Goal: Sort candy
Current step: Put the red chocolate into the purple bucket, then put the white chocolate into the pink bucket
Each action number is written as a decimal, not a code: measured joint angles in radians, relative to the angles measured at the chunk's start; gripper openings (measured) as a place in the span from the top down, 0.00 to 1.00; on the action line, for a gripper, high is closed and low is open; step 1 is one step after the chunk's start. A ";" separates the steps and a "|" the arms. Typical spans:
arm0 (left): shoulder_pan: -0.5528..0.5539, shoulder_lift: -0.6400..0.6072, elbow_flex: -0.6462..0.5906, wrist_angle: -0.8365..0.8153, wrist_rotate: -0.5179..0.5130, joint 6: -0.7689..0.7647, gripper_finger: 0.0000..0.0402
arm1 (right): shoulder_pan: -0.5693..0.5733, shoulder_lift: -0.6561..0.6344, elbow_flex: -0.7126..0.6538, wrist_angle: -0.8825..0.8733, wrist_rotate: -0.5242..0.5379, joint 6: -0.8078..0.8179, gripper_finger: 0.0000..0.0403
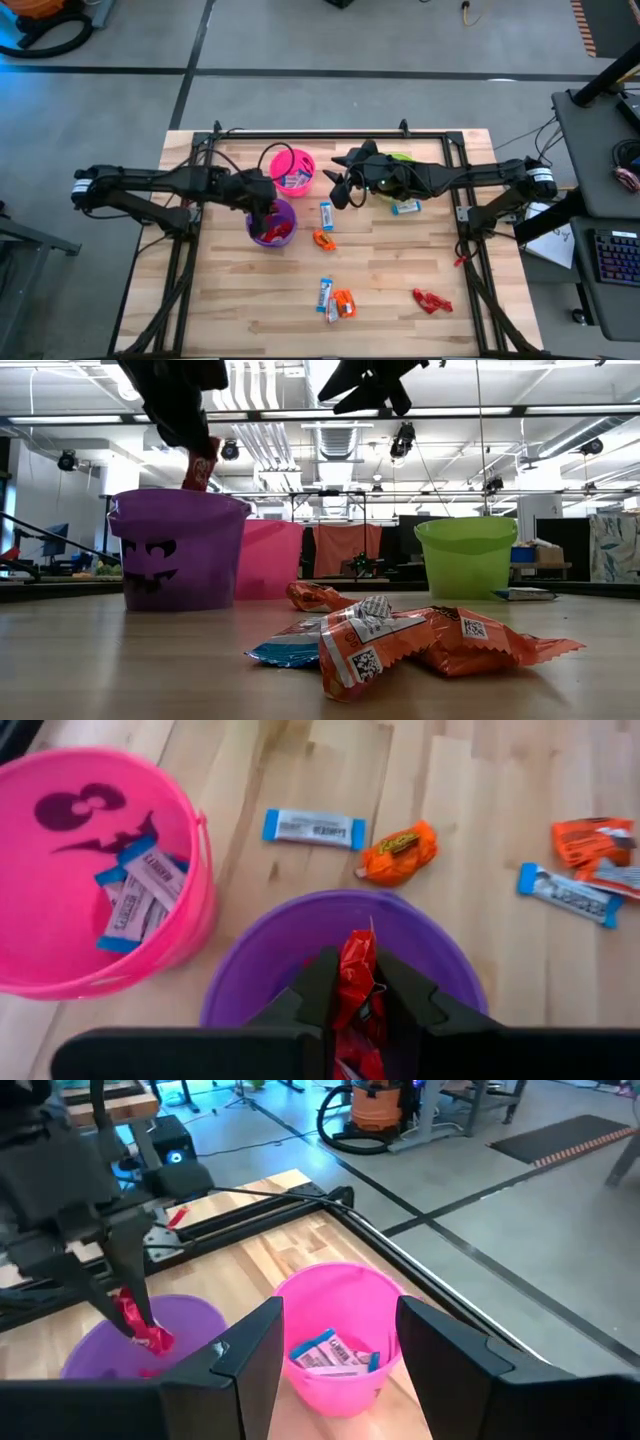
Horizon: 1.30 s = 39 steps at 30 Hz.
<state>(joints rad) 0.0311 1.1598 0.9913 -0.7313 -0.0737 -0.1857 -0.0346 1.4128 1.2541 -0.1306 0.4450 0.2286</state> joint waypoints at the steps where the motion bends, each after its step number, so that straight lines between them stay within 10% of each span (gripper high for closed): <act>1: 0.000 0.006 0.000 -0.001 -0.003 -0.002 0.93 | -0.002 0.000 0.000 0.000 0.000 0.000 0.54; 24: 0.000 -0.002 0.025 0.004 -0.005 -0.007 0.73 | -0.014 0.000 0.035 -0.329 -0.132 0.491 0.54; 39: -0.002 -0.128 0.224 0.003 -0.057 -0.044 0.73 | -0.019 0.286 0.034 -0.346 -0.316 0.748 0.54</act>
<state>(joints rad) 0.0292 1.0317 1.2151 -0.7282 -0.1303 -0.2298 -0.0532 1.6990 1.2877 -0.4765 0.1286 0.9765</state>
